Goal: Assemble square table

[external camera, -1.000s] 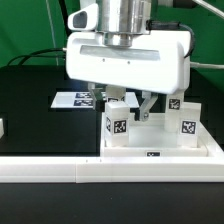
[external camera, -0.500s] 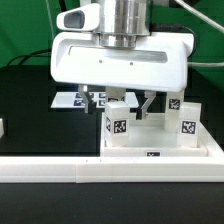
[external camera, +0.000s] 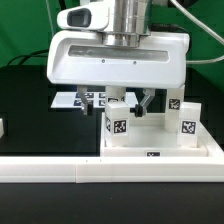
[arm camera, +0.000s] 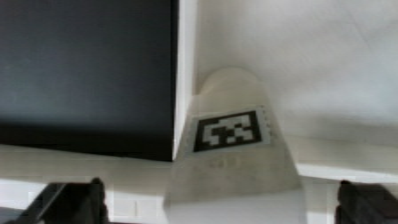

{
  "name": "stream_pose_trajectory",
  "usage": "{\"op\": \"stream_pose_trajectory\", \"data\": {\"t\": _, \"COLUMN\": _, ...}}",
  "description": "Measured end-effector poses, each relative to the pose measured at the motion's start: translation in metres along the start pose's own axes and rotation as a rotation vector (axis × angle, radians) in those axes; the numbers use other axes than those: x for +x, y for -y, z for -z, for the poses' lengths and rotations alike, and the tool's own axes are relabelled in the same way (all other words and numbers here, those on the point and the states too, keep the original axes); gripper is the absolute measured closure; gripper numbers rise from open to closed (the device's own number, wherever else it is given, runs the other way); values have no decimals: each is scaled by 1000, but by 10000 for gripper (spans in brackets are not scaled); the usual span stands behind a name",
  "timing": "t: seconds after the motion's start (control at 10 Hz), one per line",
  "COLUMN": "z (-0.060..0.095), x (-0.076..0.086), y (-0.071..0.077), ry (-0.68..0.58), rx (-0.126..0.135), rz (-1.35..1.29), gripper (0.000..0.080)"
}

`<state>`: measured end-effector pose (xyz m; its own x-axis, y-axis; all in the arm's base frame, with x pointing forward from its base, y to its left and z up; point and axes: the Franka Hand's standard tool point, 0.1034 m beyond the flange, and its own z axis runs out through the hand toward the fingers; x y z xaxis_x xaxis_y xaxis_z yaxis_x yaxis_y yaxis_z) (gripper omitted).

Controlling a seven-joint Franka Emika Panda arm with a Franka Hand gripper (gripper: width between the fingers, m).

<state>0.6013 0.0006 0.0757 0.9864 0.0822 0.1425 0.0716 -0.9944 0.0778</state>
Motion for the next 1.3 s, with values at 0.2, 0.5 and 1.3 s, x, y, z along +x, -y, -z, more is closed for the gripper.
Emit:
{"op": "stream_pose_trajectory", "data": {"t": 0.2, "z": 0, "x": 0, "y": -1, "ry": 2, "rx": -5, "rz": 47, "gripper": 151}}
{"op": "stream_pose_trajectory", "data": {"t": 0.5, "z": 0, "x": 0, "y": -1, "ry": 2, "rx": -5, "rz": 46, "gripper": 411}}
{"op": "stream_pose_trajectory", "data": {"t": 1.3, "z": -4, "x": 5, "y": -6, "ry": -57, "rx": -20, "rz": -432, "gripper": 509}}
